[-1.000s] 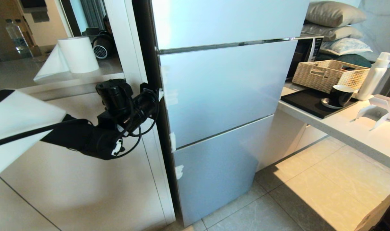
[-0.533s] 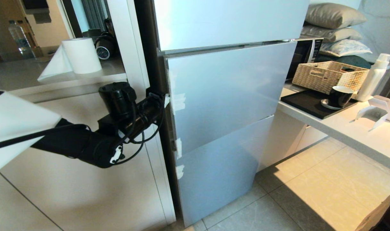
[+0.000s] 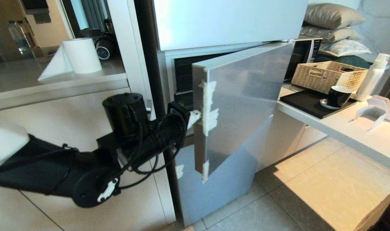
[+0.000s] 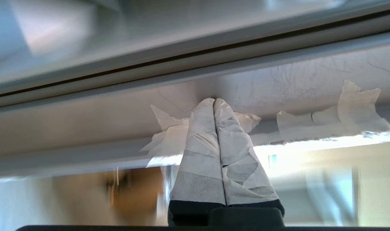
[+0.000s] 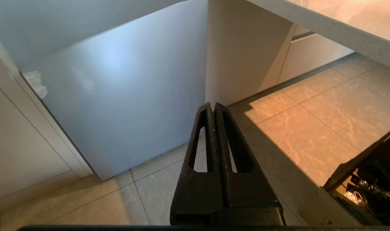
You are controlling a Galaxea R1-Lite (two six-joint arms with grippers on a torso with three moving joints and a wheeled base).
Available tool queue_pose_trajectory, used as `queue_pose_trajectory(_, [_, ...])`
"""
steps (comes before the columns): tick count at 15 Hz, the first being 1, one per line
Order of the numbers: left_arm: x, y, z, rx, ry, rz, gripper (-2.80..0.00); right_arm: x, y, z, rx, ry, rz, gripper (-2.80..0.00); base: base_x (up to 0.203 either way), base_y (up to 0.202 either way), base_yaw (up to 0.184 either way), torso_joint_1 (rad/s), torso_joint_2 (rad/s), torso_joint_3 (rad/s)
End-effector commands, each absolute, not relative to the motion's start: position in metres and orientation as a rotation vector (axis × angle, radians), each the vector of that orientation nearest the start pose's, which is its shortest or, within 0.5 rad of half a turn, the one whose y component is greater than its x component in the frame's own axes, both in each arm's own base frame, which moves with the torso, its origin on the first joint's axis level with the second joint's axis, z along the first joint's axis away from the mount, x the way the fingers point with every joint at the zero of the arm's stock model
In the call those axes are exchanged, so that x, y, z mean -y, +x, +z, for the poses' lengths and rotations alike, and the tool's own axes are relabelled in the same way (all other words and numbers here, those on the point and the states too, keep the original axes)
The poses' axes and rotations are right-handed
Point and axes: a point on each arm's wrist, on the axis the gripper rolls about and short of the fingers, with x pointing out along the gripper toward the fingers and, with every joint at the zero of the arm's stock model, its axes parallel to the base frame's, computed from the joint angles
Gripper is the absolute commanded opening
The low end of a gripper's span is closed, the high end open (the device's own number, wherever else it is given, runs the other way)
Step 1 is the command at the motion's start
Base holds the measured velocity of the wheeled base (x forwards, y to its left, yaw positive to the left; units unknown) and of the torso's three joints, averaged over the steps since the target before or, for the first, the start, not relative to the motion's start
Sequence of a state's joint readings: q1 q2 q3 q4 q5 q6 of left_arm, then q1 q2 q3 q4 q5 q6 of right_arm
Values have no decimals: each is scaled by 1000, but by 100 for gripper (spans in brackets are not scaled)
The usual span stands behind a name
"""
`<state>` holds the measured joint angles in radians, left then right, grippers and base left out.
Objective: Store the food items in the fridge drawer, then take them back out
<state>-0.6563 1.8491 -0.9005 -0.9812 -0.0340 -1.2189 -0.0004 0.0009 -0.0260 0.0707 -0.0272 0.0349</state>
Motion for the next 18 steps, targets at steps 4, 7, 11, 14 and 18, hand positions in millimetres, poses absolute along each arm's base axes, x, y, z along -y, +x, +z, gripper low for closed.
queue_pose_trajectory(4, [167,201,224,-333,-1205,-672,-280,1,-25,75,-46,35,-28,-280,0,0,0,0,0,0])
queue_pose_trajectory(7, [132,175,256,-155,-1082,-696,-280,1,-25,75,-46,35,-28,-280,0,0,0,0,0,0])
queue_pose_trajectory(11, [87,124,282,73,-443,-613,-280,1,-25,75,-45,35,-28,-280,0,0,0,0,0,0])
queue_pose_trajectory(14, [42,85,279,119,-127,-367,-280,1,-25,75,-46,35,-28,-280,0,0,0,0,0,0])
queue_pose_trajectory(18, [3,42,256,135,-8,22,-280,1,-25,75,-46,35,-29,-280,0,0,0,0,0,0])
